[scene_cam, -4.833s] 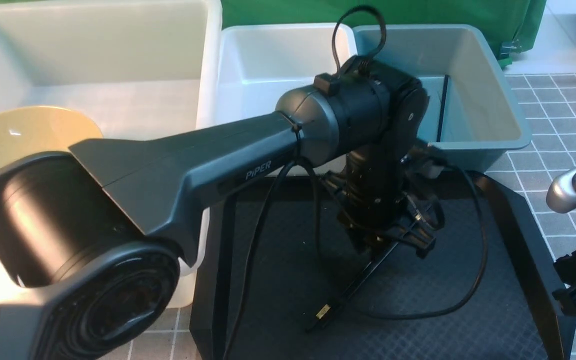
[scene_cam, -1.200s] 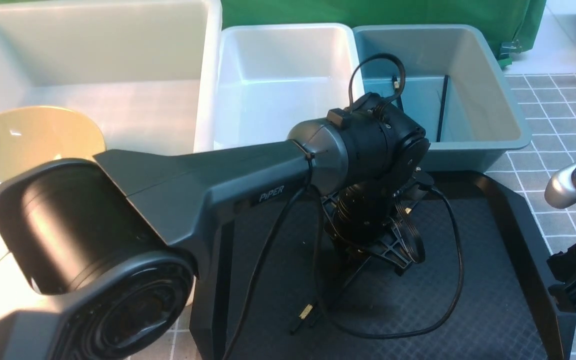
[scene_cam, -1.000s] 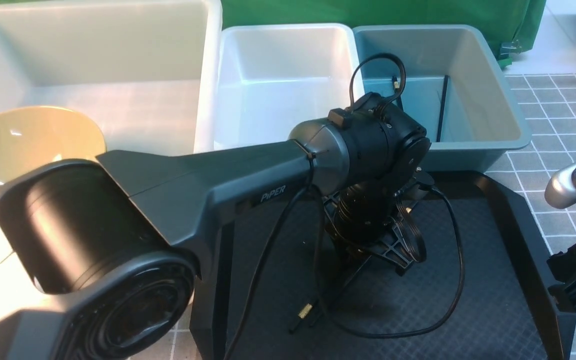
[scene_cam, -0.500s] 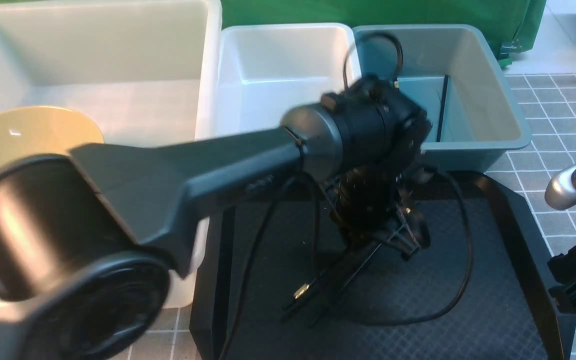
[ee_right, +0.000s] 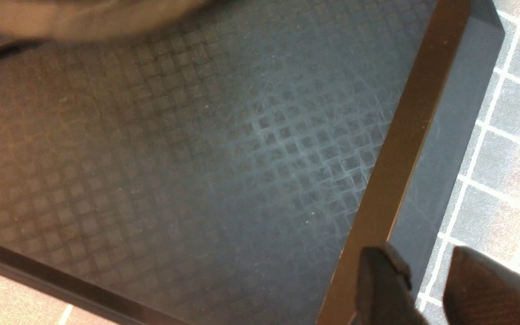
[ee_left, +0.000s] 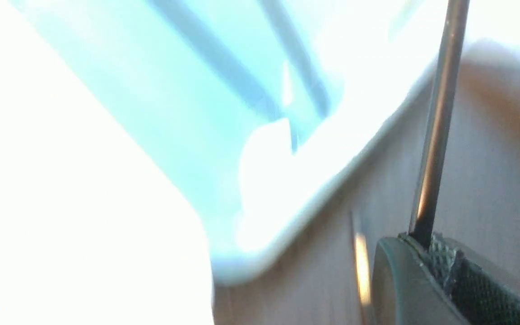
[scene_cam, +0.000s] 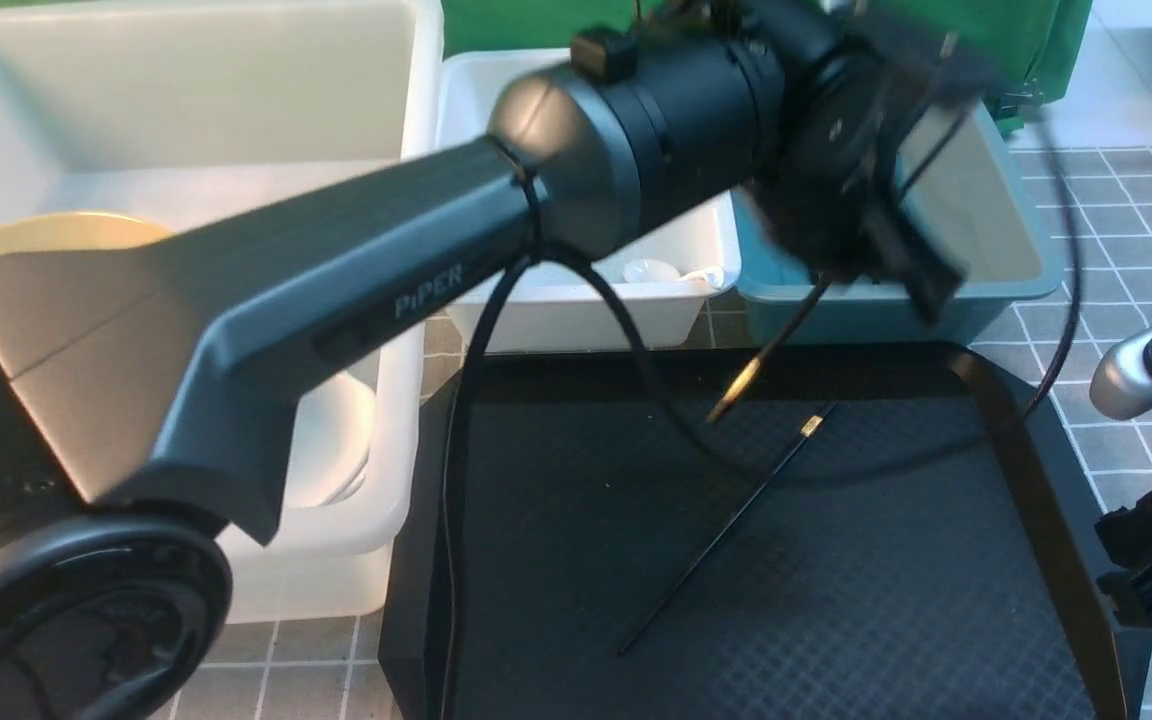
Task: On grey table put chopsticks spoon bowls plates into blue grey white boxes.
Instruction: 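Grasp the chopsticks lying on the black tray, then reach for a black item in the blue bin with the left gripper, then grasp the chopsticks lying on the black tray, then reach for a black item in the blue bin with the left gripper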
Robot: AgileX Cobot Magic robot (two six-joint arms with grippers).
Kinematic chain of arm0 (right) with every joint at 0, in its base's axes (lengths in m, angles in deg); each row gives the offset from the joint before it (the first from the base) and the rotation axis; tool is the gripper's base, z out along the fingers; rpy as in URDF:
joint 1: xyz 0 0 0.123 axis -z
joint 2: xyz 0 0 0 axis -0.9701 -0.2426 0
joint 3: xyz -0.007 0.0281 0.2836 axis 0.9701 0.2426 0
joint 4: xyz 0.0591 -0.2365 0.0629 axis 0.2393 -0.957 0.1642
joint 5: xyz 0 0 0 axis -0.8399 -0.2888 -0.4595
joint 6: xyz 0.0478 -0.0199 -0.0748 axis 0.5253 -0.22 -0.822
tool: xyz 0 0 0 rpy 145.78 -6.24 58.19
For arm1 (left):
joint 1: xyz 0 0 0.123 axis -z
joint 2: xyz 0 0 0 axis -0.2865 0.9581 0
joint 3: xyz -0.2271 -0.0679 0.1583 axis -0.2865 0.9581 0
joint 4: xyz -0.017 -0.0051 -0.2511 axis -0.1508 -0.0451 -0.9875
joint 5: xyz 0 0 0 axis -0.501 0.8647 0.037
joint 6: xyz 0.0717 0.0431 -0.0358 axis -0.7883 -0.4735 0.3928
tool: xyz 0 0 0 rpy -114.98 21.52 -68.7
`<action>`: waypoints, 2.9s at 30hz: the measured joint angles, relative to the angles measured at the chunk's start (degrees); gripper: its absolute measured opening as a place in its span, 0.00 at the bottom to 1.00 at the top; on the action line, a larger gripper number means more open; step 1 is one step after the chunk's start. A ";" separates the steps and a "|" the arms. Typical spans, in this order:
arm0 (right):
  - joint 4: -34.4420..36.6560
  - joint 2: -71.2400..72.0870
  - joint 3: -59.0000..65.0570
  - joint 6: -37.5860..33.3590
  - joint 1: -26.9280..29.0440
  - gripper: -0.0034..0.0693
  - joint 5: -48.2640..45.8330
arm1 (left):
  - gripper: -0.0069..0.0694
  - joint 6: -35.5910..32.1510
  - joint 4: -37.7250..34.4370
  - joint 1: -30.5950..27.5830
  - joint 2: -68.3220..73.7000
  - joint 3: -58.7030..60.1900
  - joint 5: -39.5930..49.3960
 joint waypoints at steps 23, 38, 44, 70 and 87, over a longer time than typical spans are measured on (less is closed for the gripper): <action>0.00 0.00 0.00 0.00 0.00 0.37 0.43 | 0.49 3.68 1.71 -7.31 4.49 -0.60 -13.64; 0.00 0.00 0.00 0.00 0.00 0.37 1.53 | 0.52 -8.74 -11.86 -0.71 5.29 1.89 27.90; 0.00 0.00 0.00 0.00 0.00 0.37 1.53 | 0.52 -10.42 -8.07 -0.59 12.03 1.93 24.80; 0.00 0.00 0.00 0.00 0.00 0.37 1.31 | 0.09 -12.68 -10.81 -0.66 -1.68 1.98 14.53; 0.00 0.00 0.00 1.36 0.00 0.37 1.41 | 0.17 -11.88 -10.10 -7.76 10.16 2.00 -49.21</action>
